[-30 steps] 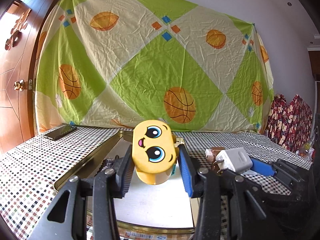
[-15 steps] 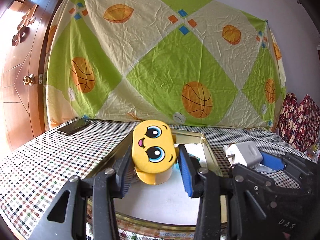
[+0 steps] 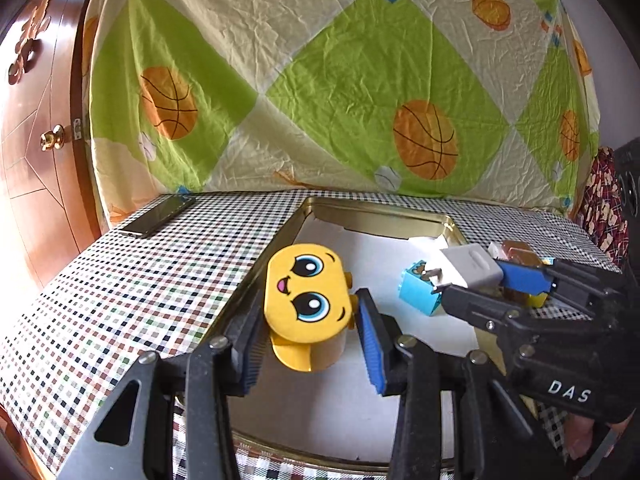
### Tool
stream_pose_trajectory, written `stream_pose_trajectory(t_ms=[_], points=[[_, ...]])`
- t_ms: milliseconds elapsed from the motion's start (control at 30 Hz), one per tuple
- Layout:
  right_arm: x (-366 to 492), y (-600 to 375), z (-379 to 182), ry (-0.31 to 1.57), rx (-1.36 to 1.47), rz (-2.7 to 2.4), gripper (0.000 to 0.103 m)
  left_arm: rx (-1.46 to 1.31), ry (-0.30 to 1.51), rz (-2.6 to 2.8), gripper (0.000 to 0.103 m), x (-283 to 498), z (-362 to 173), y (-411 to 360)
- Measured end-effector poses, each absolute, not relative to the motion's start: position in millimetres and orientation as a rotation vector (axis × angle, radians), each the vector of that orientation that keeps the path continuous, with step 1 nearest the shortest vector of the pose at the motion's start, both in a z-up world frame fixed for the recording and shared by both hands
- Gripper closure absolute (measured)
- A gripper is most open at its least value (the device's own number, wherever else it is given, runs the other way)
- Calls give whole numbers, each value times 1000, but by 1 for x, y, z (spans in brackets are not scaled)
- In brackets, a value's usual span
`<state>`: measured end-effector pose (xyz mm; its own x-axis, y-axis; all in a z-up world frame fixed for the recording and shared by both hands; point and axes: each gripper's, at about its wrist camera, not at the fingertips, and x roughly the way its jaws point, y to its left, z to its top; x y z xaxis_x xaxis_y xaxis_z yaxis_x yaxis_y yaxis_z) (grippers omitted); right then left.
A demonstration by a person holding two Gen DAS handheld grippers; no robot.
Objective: Organize rigid objects
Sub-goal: 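Lower yellow face block into tin and open left tool while right tool releases charger, then move left tool to copper-lidded box while right tool approaches clear plastic container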
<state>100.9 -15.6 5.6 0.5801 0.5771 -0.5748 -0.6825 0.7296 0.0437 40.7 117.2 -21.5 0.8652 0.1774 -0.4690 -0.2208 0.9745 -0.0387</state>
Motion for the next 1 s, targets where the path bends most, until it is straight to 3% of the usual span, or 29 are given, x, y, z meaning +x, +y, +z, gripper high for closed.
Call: stream_pose_trajectory(t_ms=[133, 167, 233, 433, 600, 733, 1000], points=[[109, -9, 2, 620, -179, 742, 47, -86, 500, 229, 60, 45, -23, 119], [110, -10, 2, 616, -176, 733, 39, -82, 505, 231, 58, 46, -23, 119], [110, -14, 4, 616, -150, 739, 32, -76, 494, 249, 43, 44, -22, 118], [95, -50, 9, 582, -150, 707, 32, -103, 438, 250, 21, 33, -15, 111], [91, -105, 12, 558, -130, 618, 31, -72, 408, 178, 17, 31, -6, 72], [97, -158, 14, 551, -111, 497, 30, -39, 394, 107, 4, 36, -1, 34], [135, -238, 8, 651, 1, 283, 25, 32, 424, -8, 1, 64, 4, -31]])
